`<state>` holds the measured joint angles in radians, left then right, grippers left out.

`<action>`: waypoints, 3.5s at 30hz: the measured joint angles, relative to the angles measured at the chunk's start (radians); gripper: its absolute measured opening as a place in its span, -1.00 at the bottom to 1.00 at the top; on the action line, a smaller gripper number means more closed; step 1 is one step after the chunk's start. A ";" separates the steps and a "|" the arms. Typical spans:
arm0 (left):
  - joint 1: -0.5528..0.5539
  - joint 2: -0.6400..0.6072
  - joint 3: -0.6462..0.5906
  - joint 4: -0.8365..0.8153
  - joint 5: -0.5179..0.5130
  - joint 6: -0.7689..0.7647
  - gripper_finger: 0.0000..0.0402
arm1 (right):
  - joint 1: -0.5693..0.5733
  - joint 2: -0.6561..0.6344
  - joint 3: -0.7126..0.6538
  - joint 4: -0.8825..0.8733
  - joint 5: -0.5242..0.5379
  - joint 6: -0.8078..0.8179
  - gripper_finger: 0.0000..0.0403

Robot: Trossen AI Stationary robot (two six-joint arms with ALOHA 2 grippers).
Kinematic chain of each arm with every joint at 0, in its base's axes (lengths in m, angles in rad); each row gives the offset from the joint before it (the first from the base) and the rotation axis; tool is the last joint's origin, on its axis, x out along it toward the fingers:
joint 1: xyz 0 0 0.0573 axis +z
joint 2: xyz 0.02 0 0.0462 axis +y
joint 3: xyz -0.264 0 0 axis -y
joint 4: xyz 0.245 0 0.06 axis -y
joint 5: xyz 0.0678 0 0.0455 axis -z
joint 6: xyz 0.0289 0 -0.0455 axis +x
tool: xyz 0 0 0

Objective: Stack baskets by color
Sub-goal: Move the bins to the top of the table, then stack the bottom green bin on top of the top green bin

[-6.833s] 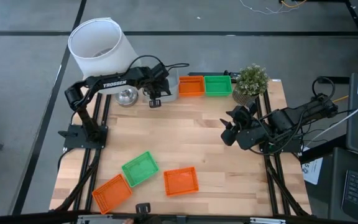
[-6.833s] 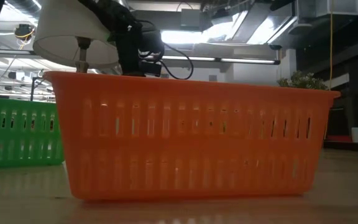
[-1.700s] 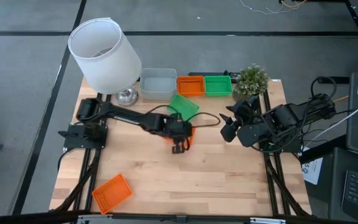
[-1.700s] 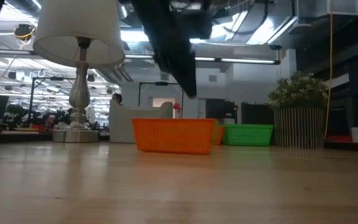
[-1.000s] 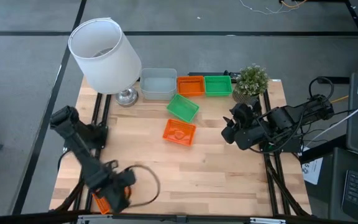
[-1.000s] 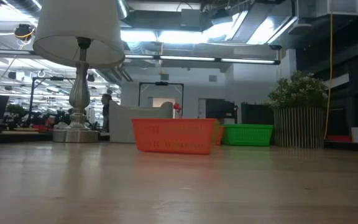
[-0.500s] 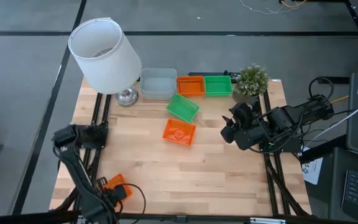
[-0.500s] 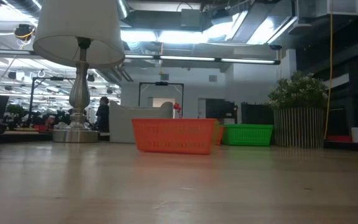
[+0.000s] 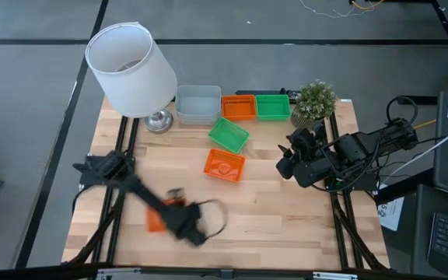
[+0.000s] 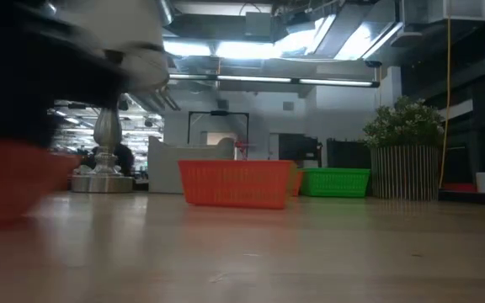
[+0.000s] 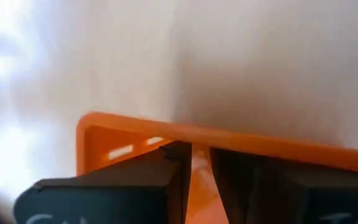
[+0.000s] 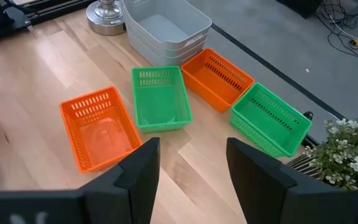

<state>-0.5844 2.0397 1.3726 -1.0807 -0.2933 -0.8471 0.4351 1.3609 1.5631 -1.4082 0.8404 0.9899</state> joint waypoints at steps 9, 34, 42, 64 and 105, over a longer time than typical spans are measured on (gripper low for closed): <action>0.352 0.001 0.262 0.234 -0.142 0.537 -0.74 | 0.000 0.000 0.000 0.002 -0.004 0.001 -0.08; 0.173 -0.087 0.415 -0.487 0.152 0.357 -0.74 | 0.046 -0.001 -0.002 -0.098 -0.112 0.080 -0.08; 0.099 -0.313 0.092 -0.474 0.113 0.104 -0.83 | 0.093 -0.001 -0.002 -0.097 -0.112 0.111 -0.08; 0.342 -1.292 -1.129 1.066 -0.056 0.449 -1.00 | 0.043 0.038 -0.002 -0.031 -0.115 0.123 -0.08; 0.759 -1.967 -1.364 1.097 0.262 0.875 -1.00 | -0.367 0.354 -0.002 0.367 -0.451 -0.534 -0.08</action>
<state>0.1742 0.0726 0.0082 0.0158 -0.0312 0.0276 0.0683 1.7146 1.5612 -1.0416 0.3897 0.4562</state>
